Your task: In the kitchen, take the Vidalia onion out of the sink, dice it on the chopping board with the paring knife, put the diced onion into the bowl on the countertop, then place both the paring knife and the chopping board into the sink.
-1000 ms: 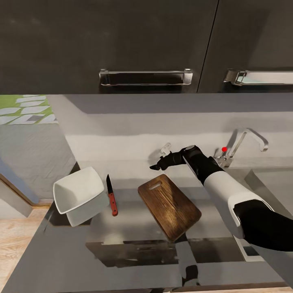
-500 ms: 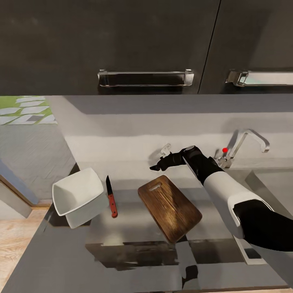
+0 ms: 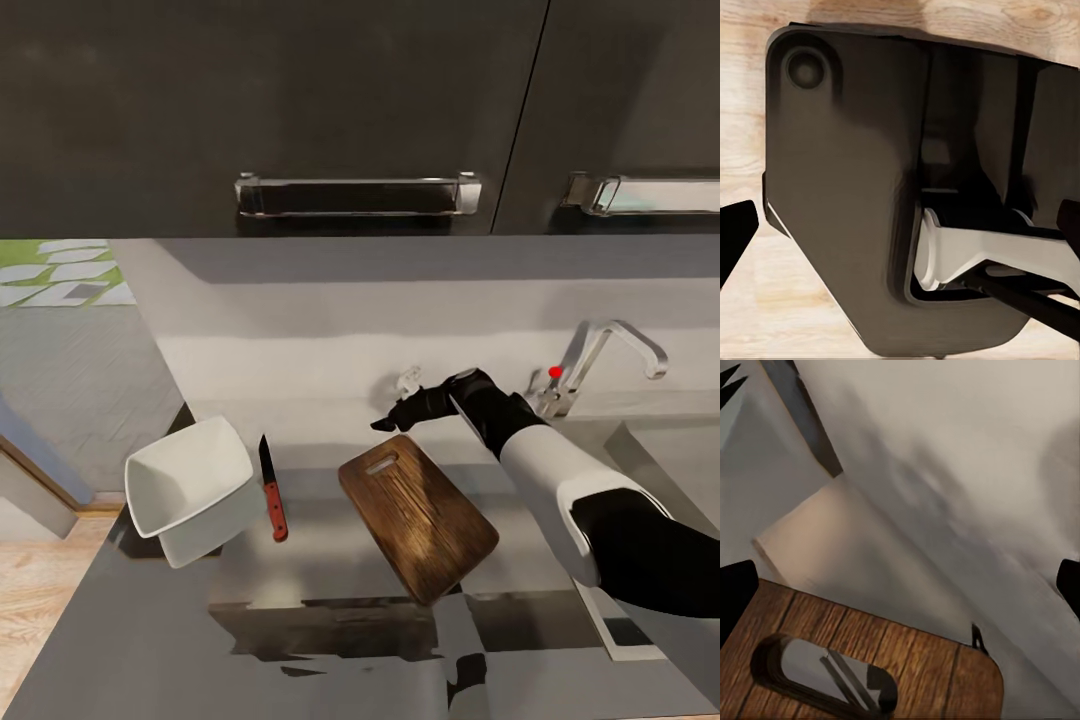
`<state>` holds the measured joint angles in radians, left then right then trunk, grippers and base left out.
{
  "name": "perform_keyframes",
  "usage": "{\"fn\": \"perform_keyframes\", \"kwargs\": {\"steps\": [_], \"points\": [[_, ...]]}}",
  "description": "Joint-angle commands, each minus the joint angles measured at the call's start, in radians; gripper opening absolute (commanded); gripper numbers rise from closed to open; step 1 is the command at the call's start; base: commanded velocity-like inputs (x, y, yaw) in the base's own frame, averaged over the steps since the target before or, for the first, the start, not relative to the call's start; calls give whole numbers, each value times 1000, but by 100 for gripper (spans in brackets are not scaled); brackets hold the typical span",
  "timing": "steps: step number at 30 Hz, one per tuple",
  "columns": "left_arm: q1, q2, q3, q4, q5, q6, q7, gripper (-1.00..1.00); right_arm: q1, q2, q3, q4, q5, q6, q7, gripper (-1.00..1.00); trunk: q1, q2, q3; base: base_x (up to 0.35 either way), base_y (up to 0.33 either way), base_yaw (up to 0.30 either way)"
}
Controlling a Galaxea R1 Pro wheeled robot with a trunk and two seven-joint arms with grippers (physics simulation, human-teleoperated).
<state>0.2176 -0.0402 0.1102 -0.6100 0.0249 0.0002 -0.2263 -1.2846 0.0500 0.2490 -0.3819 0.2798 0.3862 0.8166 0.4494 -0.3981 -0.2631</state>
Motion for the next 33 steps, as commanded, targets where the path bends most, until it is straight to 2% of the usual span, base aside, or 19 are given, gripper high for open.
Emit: {"fn": "perform_keyframes", "kwargs": {"steps": [1,5,11,18,33], "points": [[0,-1,7,4,2,0,-8,100,-1,0,2,8,8,3,4,100,1,-2,-2,0,0,0],[0,-1,8,7,2,0,-8,100,-1,1,13,17,22,3,2,100,1,-2,-2,0,0,0],[0,-1,7,8,2,0,-8,100,0,1,19,53,66,-13,1,100,1,-2,-2,0,0,0],[0,-1,6,9,2,0,-8,100,1,-4,19,86,74,-49,1,100,1,-2,-2,0,0,0],[0,-3,6,9,3,0,-8,100,1,-8,19,91,76,-53,1,100,1,-2,-2,0,0,0]]}}
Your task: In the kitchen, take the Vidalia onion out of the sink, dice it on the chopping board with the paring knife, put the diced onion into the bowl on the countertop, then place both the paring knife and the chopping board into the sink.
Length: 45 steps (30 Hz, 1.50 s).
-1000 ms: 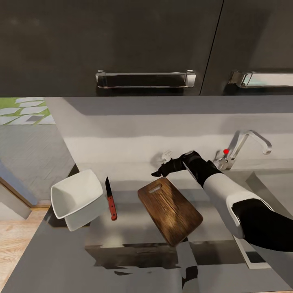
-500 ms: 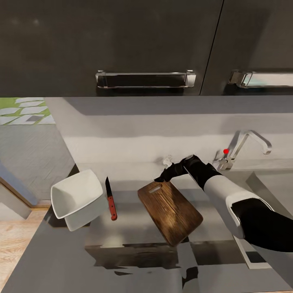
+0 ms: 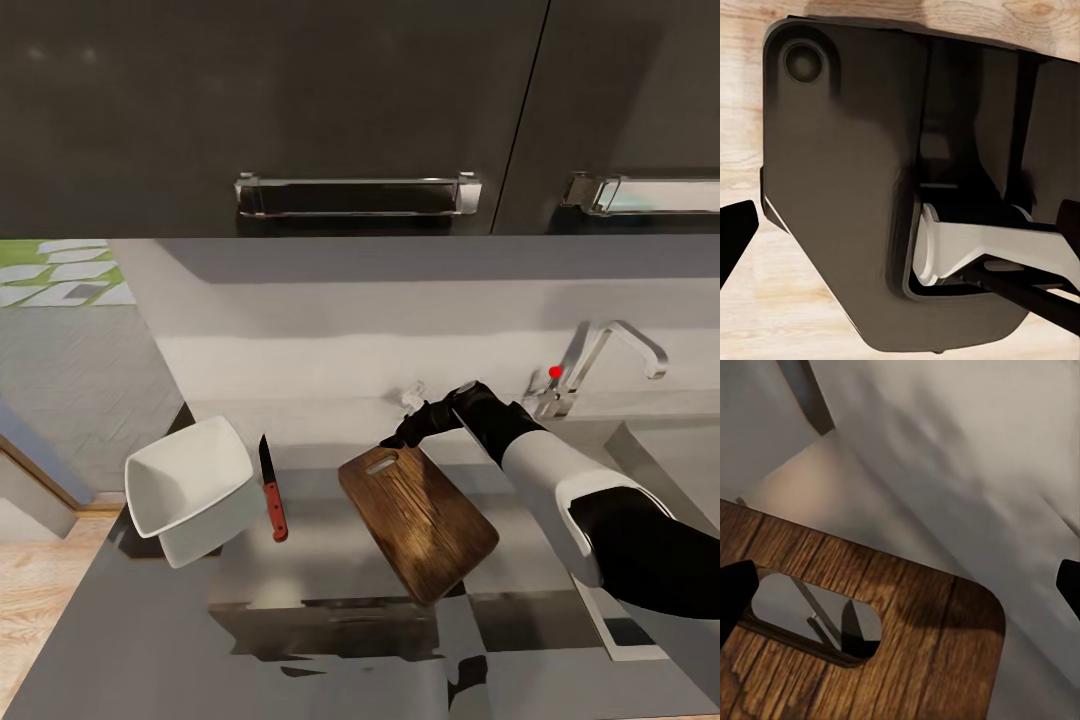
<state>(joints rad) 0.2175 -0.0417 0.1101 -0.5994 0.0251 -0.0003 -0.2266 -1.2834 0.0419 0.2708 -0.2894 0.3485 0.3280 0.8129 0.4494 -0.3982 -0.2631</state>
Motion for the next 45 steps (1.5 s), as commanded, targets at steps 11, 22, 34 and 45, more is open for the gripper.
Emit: {"fn": "perform_keyframes", "kwargs": {"steps": [11,22,34,45], "points": [[0,-1,7,1,3,1,-8,100,0,0,-3,-2,7,5,5,100,1,-2,-2,0,0,0],[0,-1,7,1,3,0,-8,100,-1,0,-2,-2,7,5,6,100,1,-2,-7,0,0,0],[0,-1,7,1,3,0,-8,100,0,0,-2,-2,7,5,6,100,1,-2,-20,0,0,0],[0,-1,7,1,3,0,-8,100,0,0,-2,-2,7,5,6,100,1,-2,-33,0,0,0]]}}
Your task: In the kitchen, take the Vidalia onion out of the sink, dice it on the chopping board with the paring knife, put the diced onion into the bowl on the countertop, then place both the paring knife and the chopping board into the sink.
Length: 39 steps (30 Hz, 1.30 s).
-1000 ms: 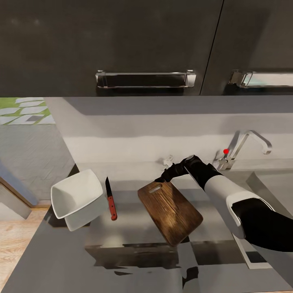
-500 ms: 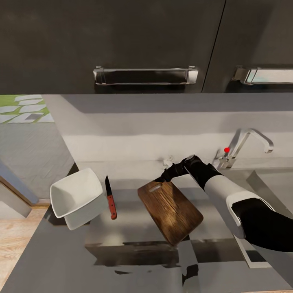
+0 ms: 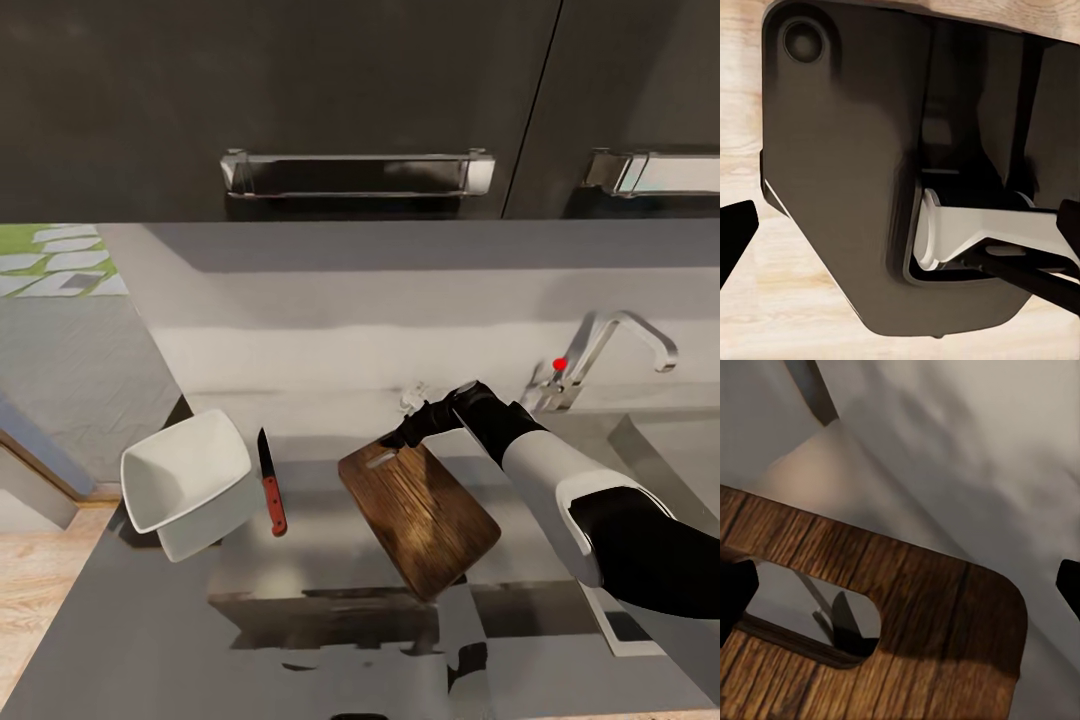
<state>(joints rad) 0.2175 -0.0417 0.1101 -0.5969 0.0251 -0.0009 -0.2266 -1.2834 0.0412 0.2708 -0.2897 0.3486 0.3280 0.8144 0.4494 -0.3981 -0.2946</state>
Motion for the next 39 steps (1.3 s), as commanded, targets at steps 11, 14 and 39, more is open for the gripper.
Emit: {"fn": "perform_keyframes", "kwargs": {"steps": [11,14,39], "points": [[0,-1,7,0,3,1,-8,100,0,0,-2,-2,7,5,5,100,1,-2,-15,0,0,0],[0,-1,7,0,3,1,-8,100,0,0,-2,-2,7,5,5,100,1,-2,-18,0,0,0],[0,-1,6,0,4,1,-8,100,0,0,-3,-2,7,5,5,100,1,-2,-48,0,0,0]]}}
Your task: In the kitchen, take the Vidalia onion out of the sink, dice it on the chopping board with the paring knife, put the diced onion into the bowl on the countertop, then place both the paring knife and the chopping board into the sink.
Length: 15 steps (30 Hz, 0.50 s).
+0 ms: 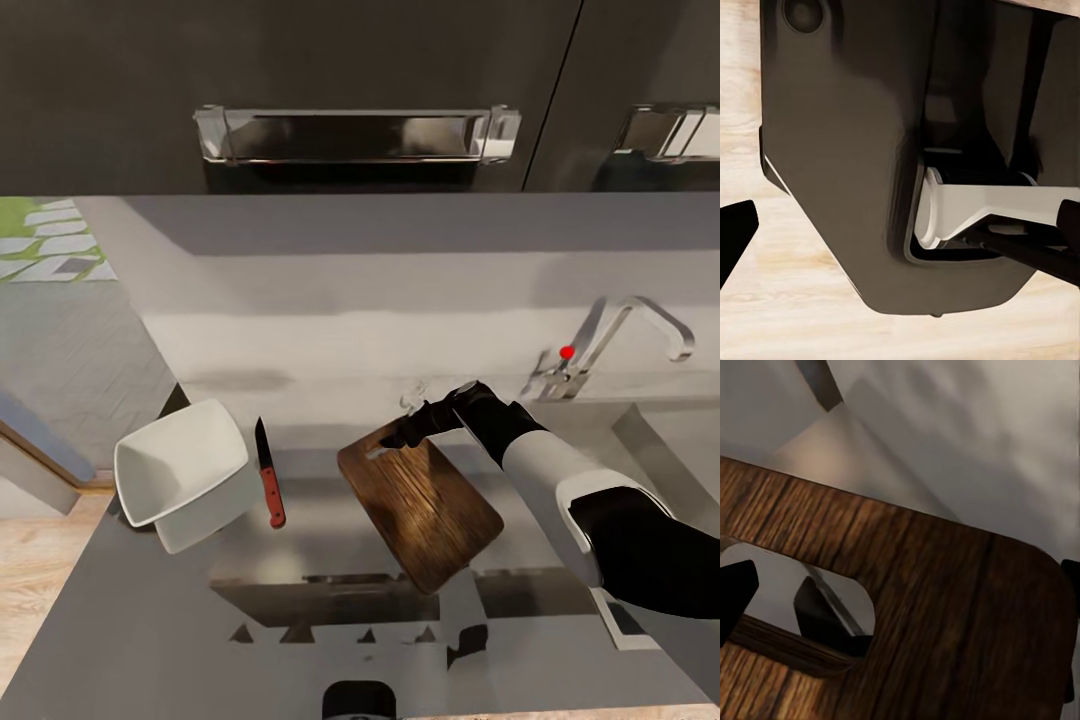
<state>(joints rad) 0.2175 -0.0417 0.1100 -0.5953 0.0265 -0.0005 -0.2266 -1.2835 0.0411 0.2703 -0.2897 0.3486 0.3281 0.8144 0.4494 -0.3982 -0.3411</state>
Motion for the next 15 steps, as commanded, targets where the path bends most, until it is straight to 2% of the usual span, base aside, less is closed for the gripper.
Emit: {"fn": "perform_keyframes", "kwargs": {"steps": [1,15], "points": [[0,-1,7,-1,3,1,-8,100,0,0,-3,-2,7,5,5,100,1,-2,-3,0,0,0],[0,-1,7,-1,2,1,-8,100,0,-4,-3,-2,7,5,5,100,1,-2,-13,0,0,0]]}}
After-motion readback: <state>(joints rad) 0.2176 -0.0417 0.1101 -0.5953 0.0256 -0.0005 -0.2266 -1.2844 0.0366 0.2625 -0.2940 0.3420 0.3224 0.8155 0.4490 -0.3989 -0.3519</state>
